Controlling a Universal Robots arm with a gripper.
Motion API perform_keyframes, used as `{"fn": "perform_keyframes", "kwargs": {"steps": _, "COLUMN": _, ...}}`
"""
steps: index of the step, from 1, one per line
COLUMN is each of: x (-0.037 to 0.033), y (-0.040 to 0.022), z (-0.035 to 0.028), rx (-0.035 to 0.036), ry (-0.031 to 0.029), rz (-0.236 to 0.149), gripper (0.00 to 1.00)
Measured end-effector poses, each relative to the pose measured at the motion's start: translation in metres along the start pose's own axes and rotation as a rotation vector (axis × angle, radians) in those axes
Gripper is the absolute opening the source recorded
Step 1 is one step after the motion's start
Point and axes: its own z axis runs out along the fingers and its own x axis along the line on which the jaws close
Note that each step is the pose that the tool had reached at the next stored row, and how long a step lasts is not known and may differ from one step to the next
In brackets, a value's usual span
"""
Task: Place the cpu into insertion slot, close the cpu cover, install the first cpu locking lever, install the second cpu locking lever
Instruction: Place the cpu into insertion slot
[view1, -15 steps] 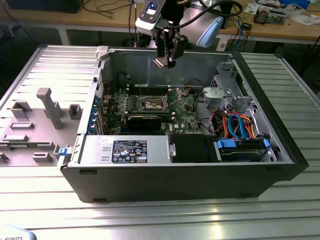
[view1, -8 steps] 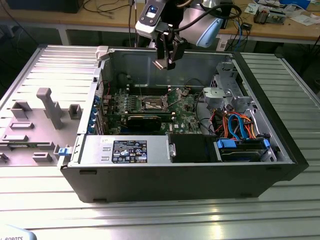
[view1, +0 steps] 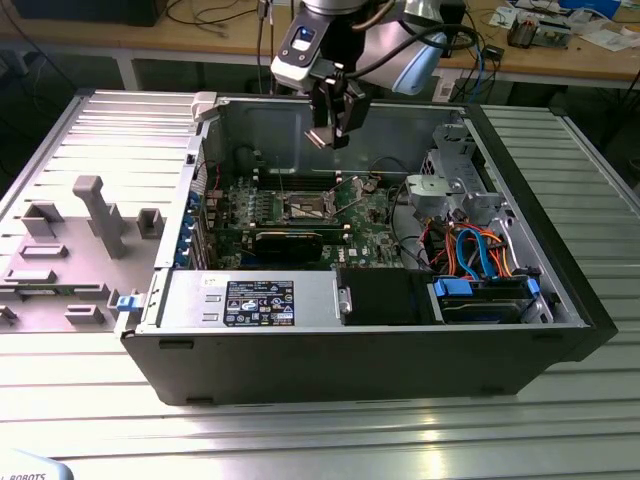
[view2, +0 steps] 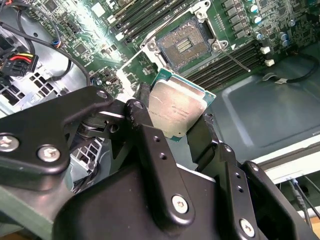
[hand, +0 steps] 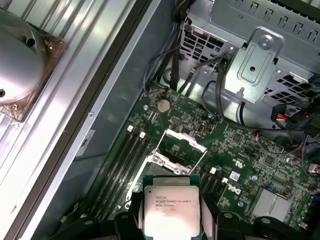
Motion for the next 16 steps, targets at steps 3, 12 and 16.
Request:
{"fn": "perform_keyframes", "kwargs": {"steps": 3, "x": -0.0001, "y": -0.0005, "z": 0.0060, "rx": 0.0005, "ry": -0.0001, "rz": 0.000, "gripper": 0.54}}
{"fn": "perform_keyframes", "kwargs": {"steps": 12, "x": -0.0004, "y": -0.0020, "z": 0.0232, "rx": 0.0000, "ry": -0.0116, "rz": 0.146, "gripper": 0.54}}
{"fn": "perform_keyframes", "kwargs": {"steps": 16, "x": -0.0003, "y": -0.0024, "z": 0.0260, "rx": 0.0011, "ry": -0.0134, "rz": 0.173, "gripper": 0.54}}
